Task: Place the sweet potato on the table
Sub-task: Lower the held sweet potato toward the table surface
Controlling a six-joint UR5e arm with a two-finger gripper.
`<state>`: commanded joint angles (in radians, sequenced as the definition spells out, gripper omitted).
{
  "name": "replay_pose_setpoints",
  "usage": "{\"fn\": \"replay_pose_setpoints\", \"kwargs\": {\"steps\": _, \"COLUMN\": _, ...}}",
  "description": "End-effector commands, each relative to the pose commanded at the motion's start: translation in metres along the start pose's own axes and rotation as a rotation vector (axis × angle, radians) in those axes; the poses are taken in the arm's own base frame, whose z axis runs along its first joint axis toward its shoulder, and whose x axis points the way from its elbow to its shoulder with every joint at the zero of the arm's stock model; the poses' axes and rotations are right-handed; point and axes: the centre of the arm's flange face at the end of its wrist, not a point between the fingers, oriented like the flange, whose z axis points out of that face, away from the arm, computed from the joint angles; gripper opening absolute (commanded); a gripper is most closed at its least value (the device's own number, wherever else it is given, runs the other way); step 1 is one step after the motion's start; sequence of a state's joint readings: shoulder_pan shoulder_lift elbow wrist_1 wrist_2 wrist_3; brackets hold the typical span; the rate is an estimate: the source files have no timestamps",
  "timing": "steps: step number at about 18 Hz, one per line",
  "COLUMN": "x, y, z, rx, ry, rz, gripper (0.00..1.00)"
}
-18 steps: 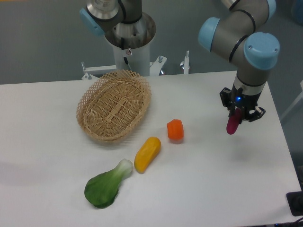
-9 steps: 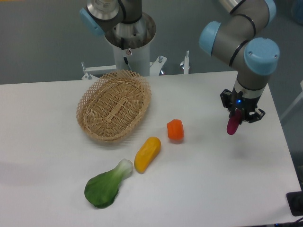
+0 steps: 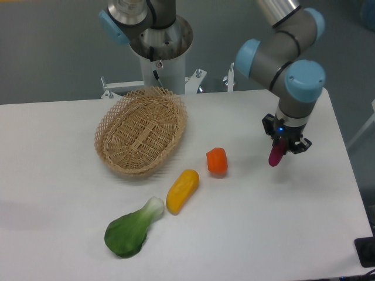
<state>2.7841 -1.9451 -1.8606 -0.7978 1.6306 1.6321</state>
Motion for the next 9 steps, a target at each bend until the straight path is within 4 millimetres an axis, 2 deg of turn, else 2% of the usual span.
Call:
{"fn": "replay_pose_setpoints", "kwargs": {"steps": 2, "x": 0.002, "y": 0.002, "z": 0.003, "rx": 0.003, "ry": 0.008, "rz": 0.004, "gripper": 0.35}}
{"fn": "replay_pose_setpoints", "kwargs": {"steps": 5, "x": 0.007, "y": 0.002, "z": 0.011, "rx": 0.006, "ry": 0.026, "rz": 0.002, "gripper": 0.42}}
{"fn": "replay_pose_setpoints", "kwargs": {"steps": 8, "x": 0.007, "y": 0.002, "z": 0.012, "rx": 0.007, "ry": 0.026, "rz": 0.002, "gripper": 0.65}}
{"fn": "replay_pose_setpoints", "kwargs": {"steps": 9, "x": 0.007, "y": 0.001, "z": 0.013, "rx": 0.007, "ry": 0.027, "rz": 0.002, "gripper": 0.79}}
